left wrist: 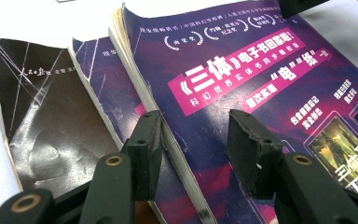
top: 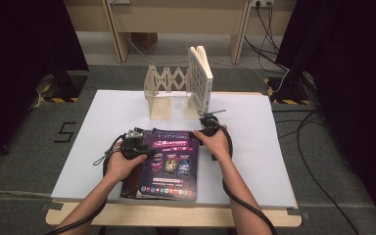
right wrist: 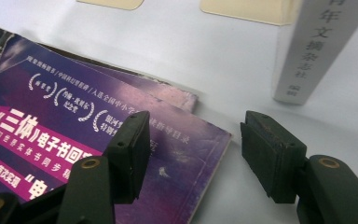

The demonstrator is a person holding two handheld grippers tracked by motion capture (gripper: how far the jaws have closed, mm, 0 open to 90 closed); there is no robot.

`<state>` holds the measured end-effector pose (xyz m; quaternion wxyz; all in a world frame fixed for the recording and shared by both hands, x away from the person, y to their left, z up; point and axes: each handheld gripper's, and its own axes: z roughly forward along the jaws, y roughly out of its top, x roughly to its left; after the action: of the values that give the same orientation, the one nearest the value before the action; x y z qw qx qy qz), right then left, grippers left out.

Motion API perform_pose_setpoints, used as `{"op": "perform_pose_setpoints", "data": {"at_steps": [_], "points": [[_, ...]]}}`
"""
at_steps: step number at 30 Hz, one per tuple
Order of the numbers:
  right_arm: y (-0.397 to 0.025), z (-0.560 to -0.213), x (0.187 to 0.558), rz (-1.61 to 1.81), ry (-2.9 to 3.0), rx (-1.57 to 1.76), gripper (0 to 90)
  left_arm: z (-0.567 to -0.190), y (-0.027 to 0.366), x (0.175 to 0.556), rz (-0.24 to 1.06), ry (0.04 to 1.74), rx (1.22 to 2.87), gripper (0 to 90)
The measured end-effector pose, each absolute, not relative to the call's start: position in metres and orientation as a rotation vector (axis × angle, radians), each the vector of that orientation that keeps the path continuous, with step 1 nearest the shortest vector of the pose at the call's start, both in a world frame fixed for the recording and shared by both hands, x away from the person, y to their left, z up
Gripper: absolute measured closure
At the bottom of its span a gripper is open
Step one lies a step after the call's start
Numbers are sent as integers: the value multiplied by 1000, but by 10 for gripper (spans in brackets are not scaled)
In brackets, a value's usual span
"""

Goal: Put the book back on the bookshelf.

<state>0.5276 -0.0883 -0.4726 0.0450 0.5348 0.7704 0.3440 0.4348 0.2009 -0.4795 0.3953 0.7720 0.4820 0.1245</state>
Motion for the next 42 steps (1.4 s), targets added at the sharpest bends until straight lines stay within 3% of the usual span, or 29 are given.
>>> {"op": "perform_pose_setpoints", "data": {"at_steps": [22,30,42], "points": [[-86,-479,527,1125,2315,1685,404,-480,199,434,328,1218,1960,525],[-91,-479,527,1160,2286,1738,454,-480,197,431,357,1228,1958,529],[-94,-478,522,1170,2292,1796,443,-480,196,430,363,1232,1958,534]]}}
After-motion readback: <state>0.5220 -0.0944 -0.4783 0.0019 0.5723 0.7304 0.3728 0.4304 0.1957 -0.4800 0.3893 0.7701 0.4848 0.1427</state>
